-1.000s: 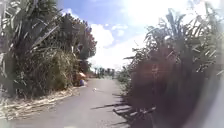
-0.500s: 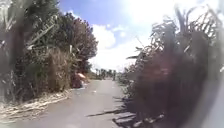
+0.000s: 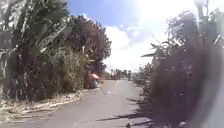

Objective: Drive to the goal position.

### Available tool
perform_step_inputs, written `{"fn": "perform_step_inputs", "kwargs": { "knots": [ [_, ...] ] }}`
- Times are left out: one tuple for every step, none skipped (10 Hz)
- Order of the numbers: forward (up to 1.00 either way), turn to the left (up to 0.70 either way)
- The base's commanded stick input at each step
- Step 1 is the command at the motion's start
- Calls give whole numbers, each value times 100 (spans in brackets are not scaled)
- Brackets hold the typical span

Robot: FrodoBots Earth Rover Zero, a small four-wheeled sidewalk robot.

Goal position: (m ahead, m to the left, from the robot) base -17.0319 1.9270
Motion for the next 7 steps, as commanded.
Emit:
{"fn": "perform_step_inputs", "kwargs": {
  "knots": [
    [30, 65],
    [30, 66],
    [30, 66],
    [30, 66],
    [30, 66],
    [30, 66],
    [30, 66]
  ]
}}
